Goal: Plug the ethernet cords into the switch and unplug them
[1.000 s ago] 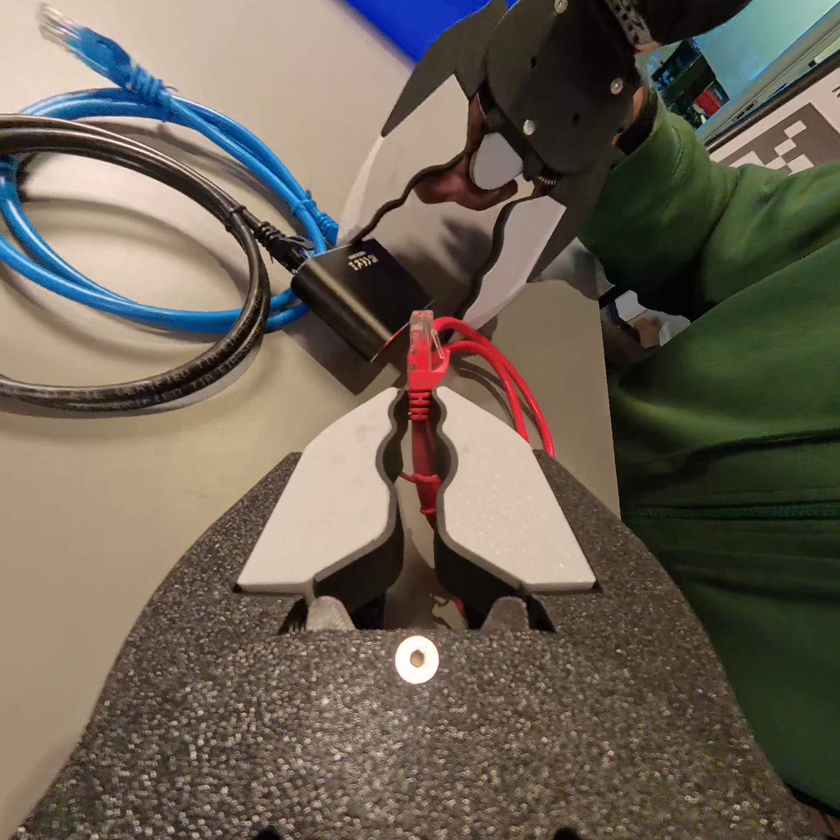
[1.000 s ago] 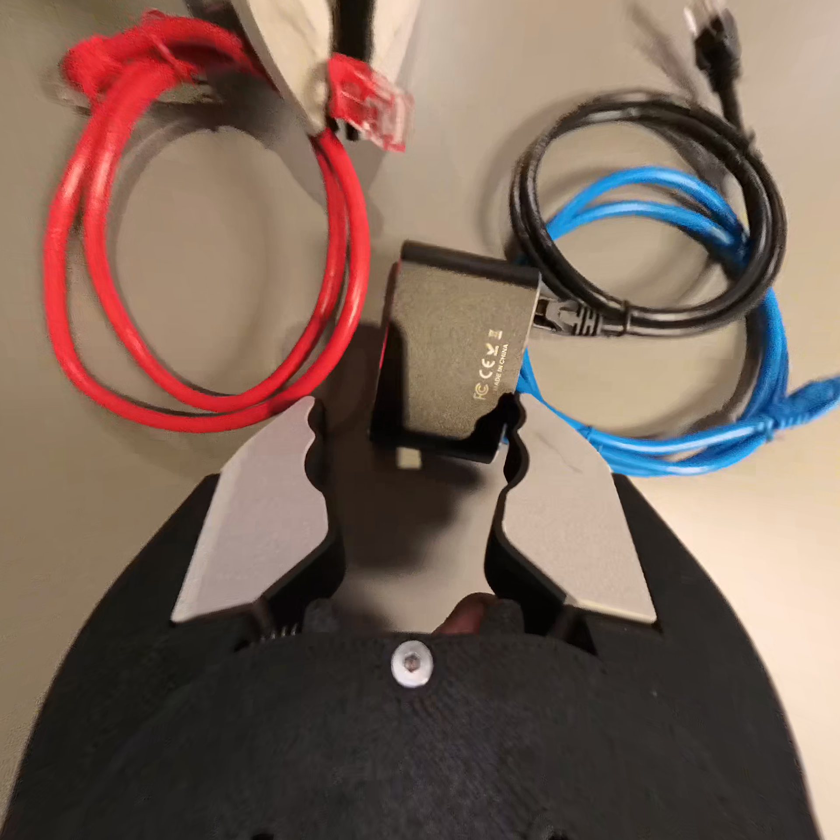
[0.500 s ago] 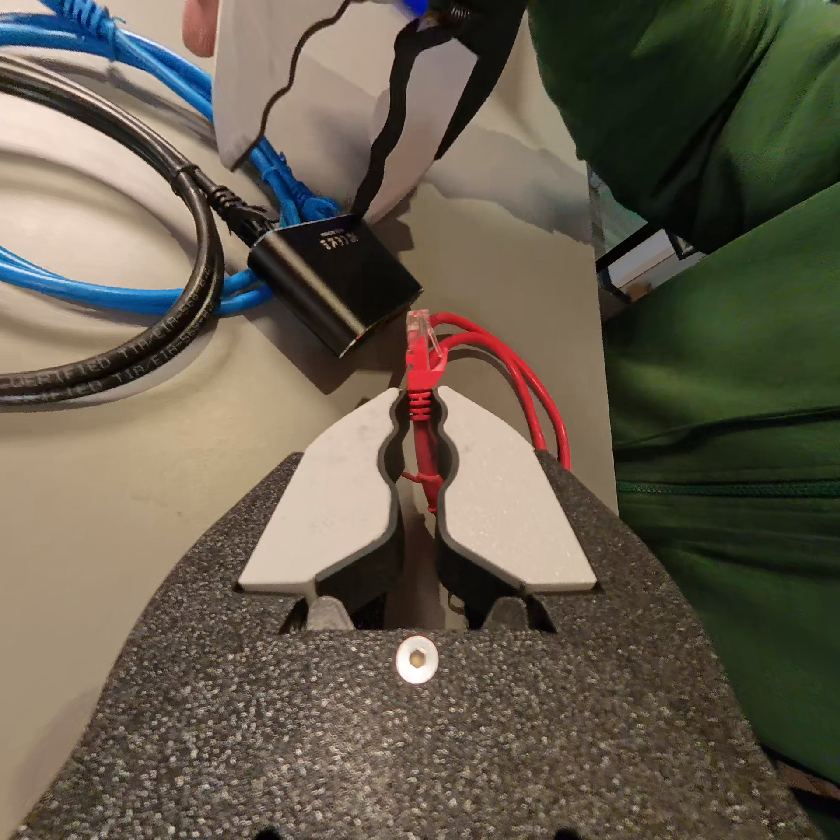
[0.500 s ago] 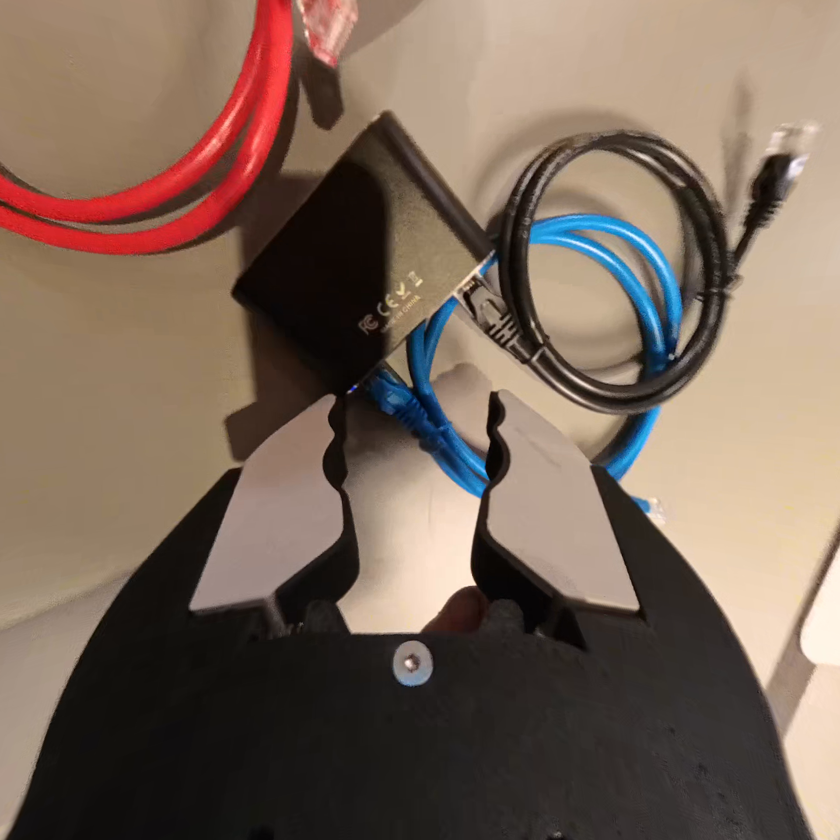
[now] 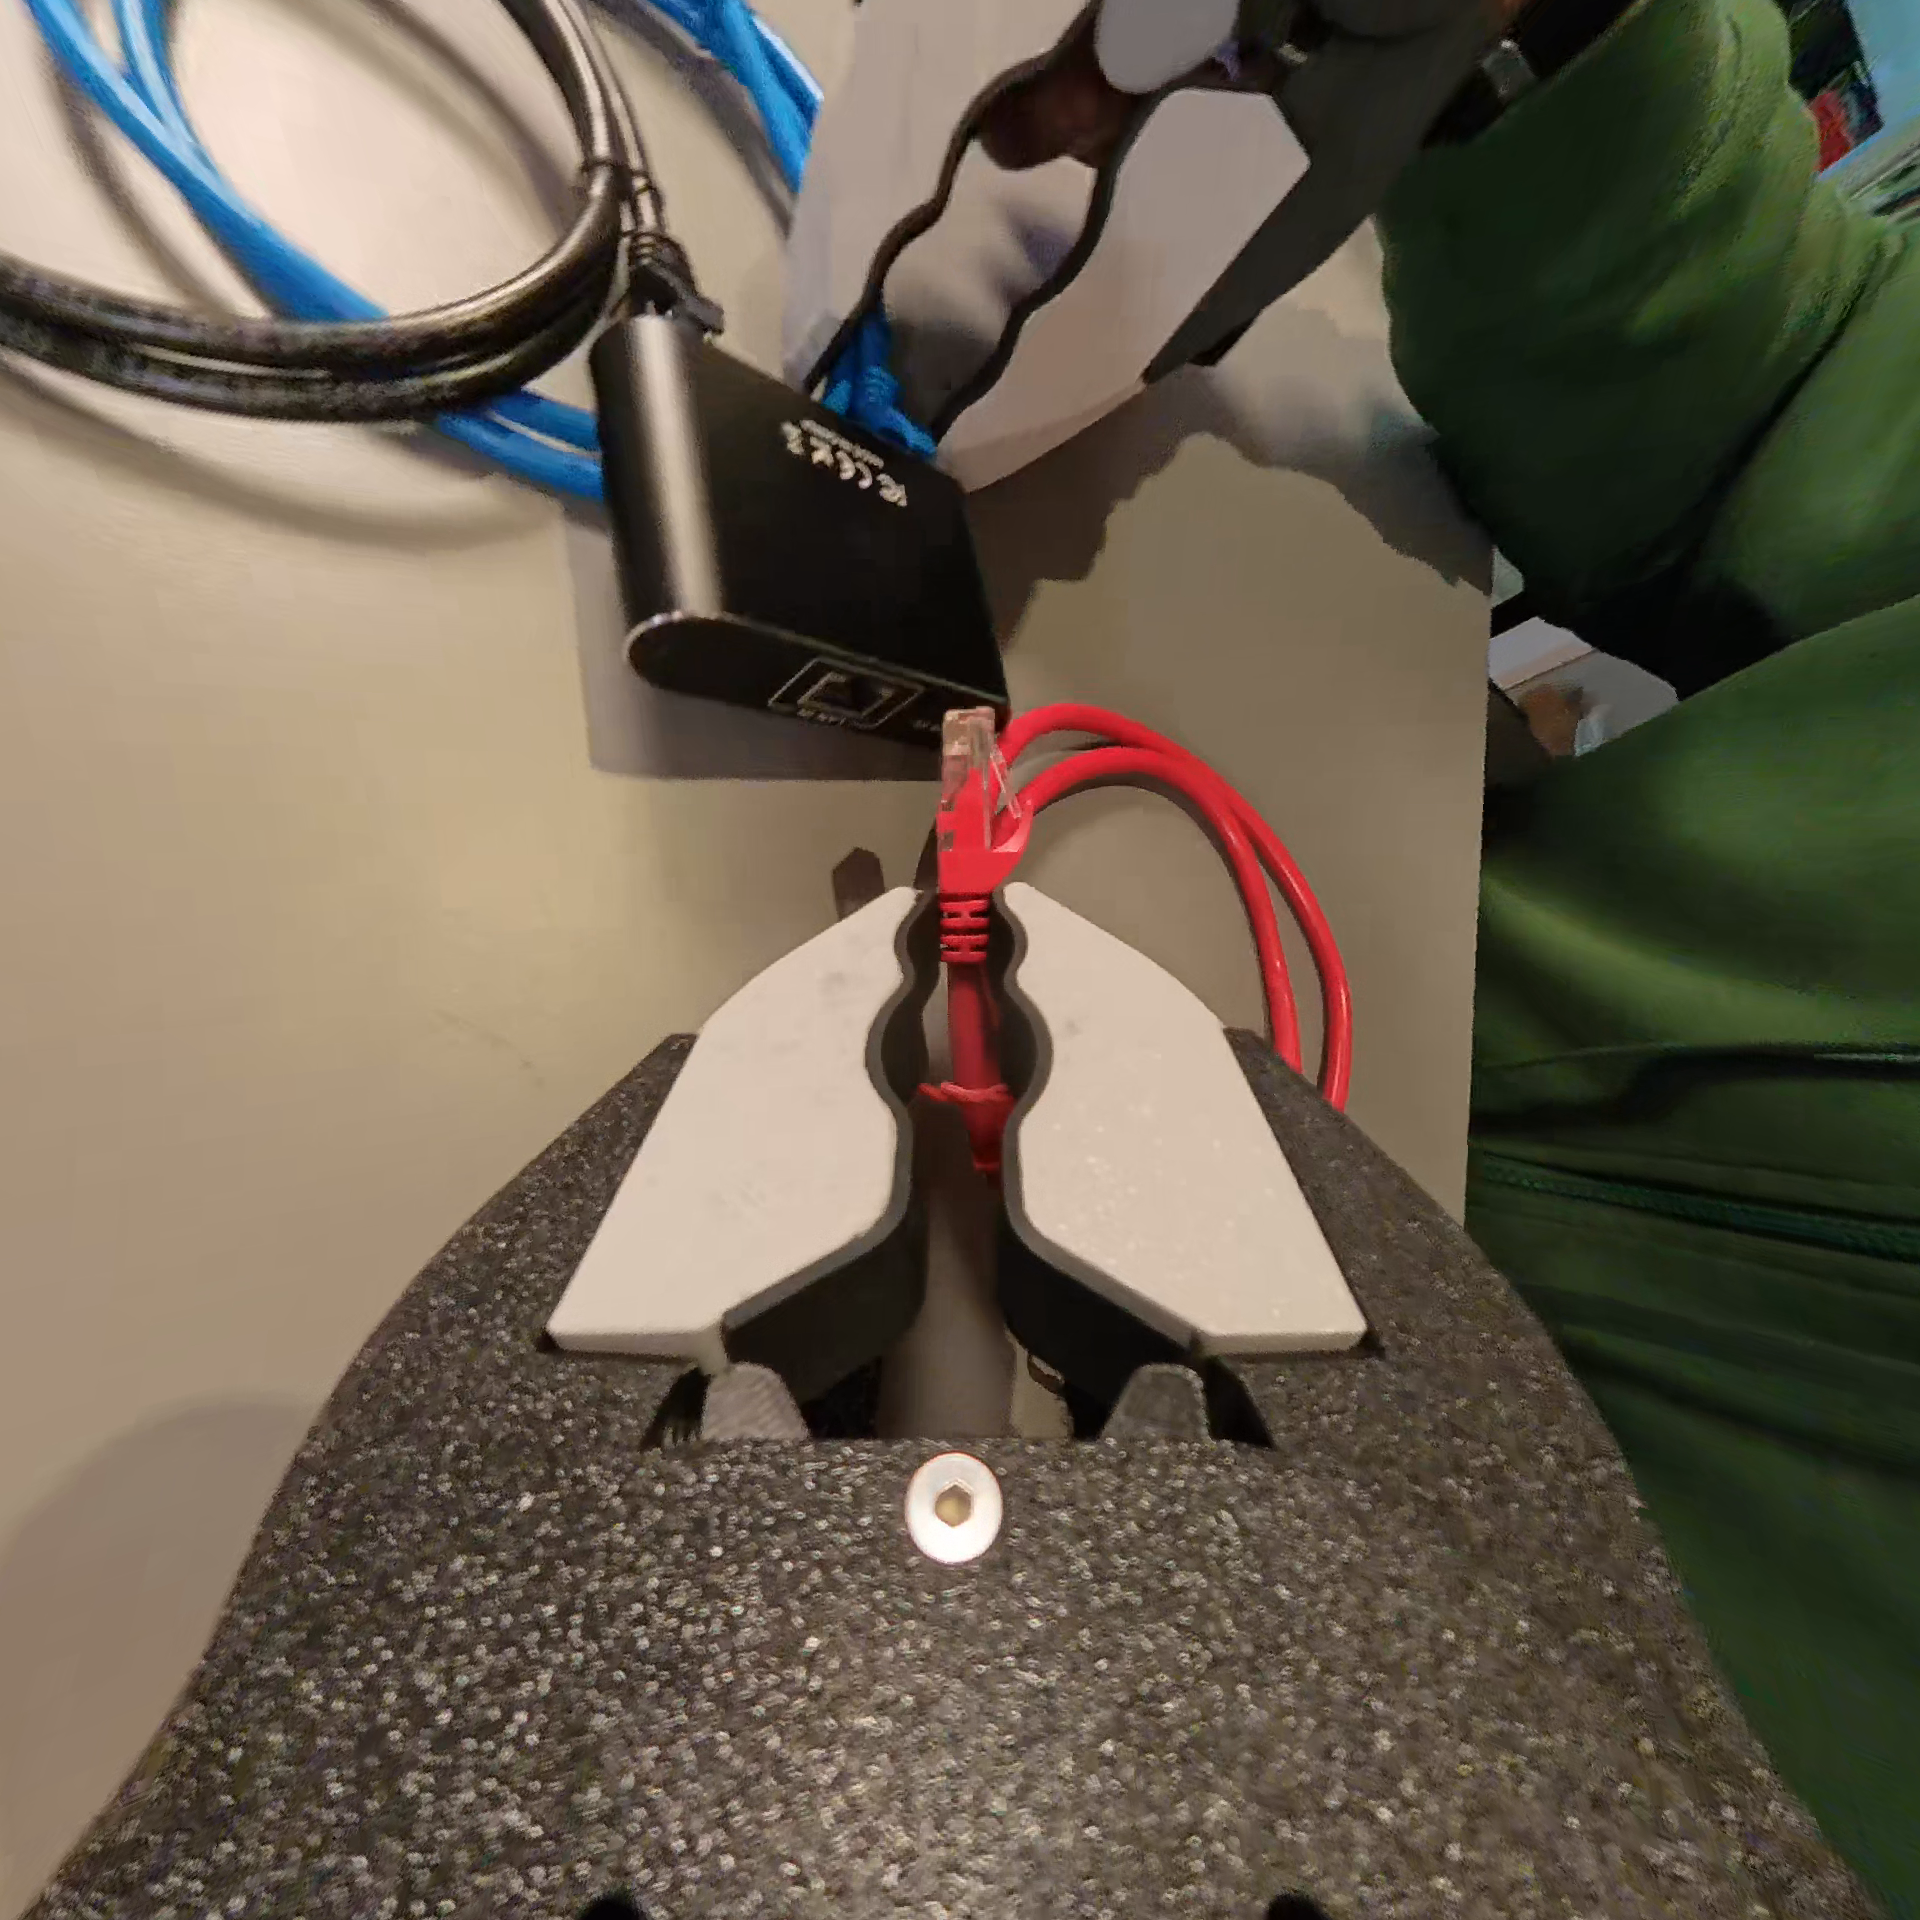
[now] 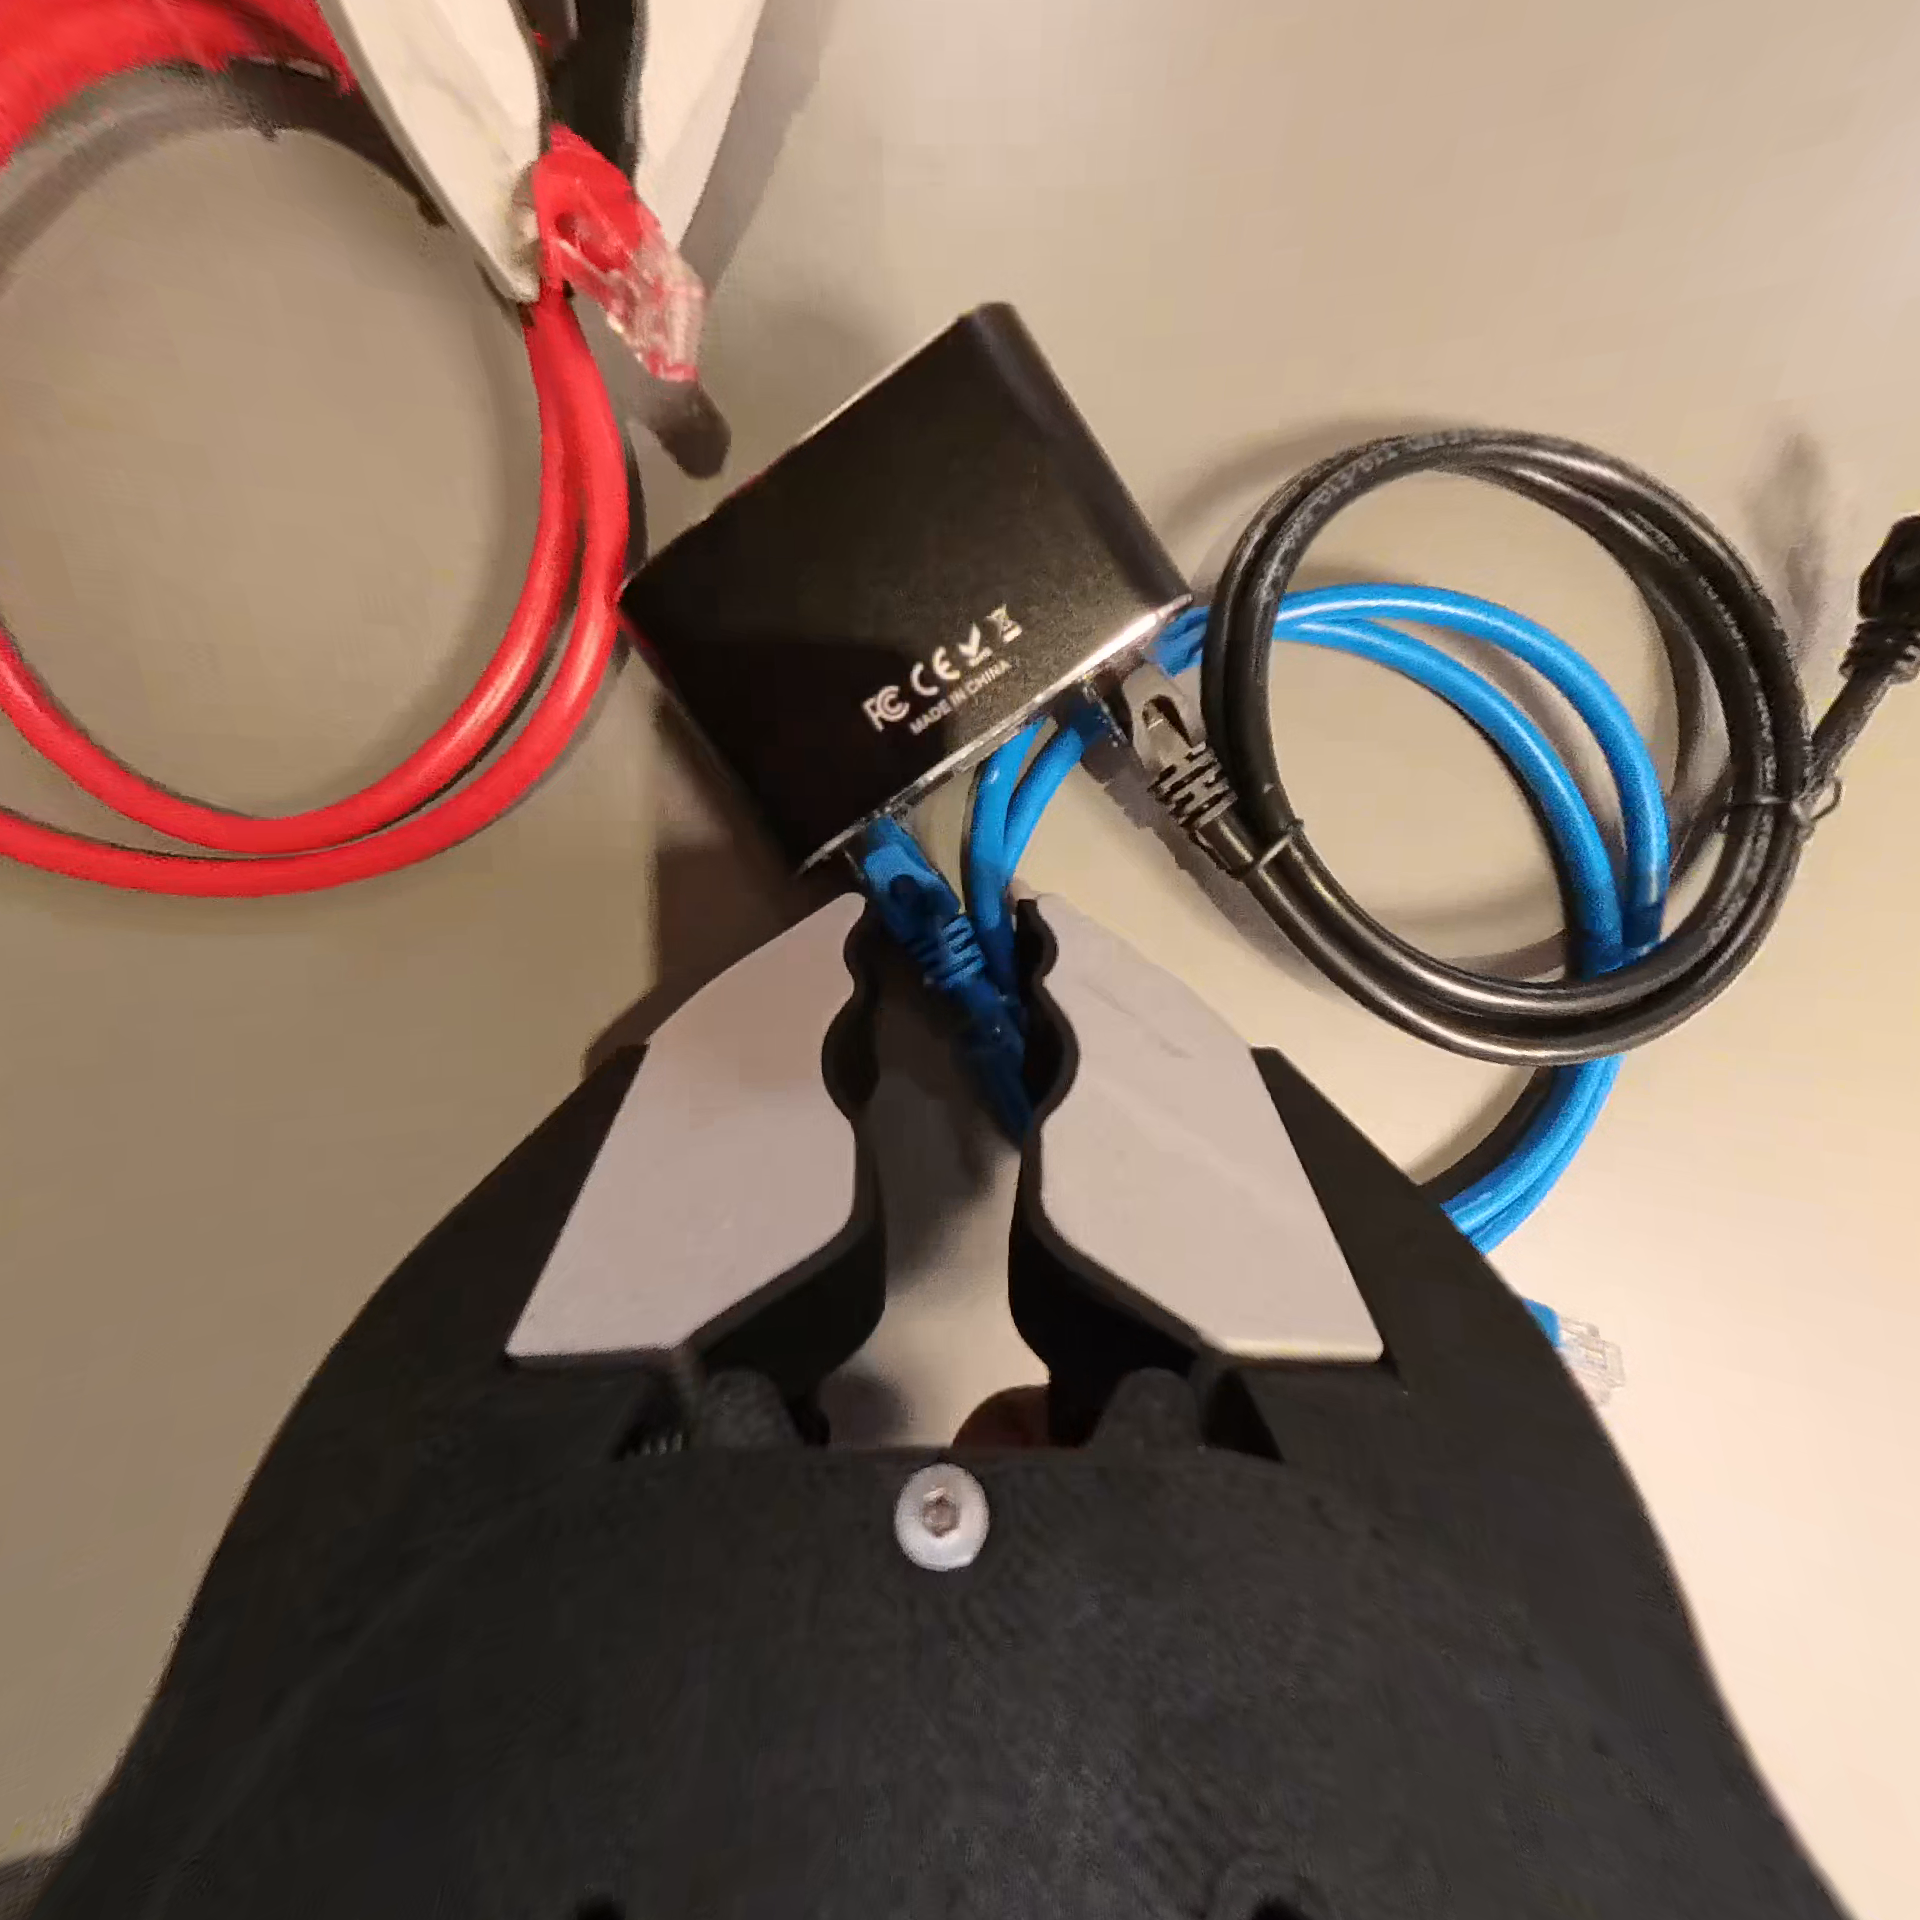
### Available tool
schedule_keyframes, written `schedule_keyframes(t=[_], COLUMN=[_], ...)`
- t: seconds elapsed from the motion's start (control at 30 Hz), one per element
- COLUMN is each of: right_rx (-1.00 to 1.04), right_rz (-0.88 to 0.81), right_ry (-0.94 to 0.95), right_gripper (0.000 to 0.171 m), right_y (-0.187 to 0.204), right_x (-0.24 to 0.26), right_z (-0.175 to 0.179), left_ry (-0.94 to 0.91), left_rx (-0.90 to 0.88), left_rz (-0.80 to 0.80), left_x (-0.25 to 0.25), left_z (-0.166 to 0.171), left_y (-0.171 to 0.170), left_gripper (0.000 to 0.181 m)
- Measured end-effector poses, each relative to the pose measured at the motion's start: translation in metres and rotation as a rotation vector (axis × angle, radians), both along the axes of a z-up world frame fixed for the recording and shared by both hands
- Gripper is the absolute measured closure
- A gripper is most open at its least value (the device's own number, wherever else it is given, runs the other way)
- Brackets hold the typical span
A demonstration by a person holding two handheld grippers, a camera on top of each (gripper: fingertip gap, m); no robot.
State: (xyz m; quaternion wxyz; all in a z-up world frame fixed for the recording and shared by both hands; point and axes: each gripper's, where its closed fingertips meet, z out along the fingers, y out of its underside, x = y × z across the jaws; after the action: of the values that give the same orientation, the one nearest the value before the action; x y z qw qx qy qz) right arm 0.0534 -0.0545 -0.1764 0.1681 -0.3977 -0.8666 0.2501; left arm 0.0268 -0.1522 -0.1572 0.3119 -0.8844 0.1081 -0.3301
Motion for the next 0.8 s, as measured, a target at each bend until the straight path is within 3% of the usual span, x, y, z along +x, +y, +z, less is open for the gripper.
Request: schedule_keyframes(t=[0.03, 0.1, 0.27, 0.4, 0.6, 0.8], right_rx=[-0.003, 0.004, 0.044, 0.127, 0.184, 0.127], right_rz=[-0.016, -0.009, 0.08, 0.212, 0.408, 0.403], right_ry=[0.005, 0.023, 0.079, 0.058, -0.048, -0.034], right_gripper=[0.147, 0.144, 0.097, 0.076, 0.072, 0.082], right_y=[0.001, 0.003, 0.003, -0.008, -0.031, -0.033], right_x=[0.004, 0.01, 0.009, -0.007, -0.018, -0.026], right_z=[0.0, 0.003, 0.022, 0.021, 0.002, 0.002], left_ry=[0.005, 0.029, 0.086, 0.125, 0.171, 0.195], left_rx=[-0.003, -0.007, -0.024, -0.058, -0.118, -0.13], left_rz=[0.002, -0.001, -0.01, -0.038, -0.085, -0.088], left_x=[0.0, -0.001, -0.002, -0.003, -0.002, -0.007], left_z=[0.0, -0.002, -0.005, -0.009, -0.014, -0.015], left_y=[0.001, 0.001, 0.003, 0.006, 0.009, 0.011], left_gripper=[0.172, 0.172, 0.172, 0.172, 0.171, 0.171])
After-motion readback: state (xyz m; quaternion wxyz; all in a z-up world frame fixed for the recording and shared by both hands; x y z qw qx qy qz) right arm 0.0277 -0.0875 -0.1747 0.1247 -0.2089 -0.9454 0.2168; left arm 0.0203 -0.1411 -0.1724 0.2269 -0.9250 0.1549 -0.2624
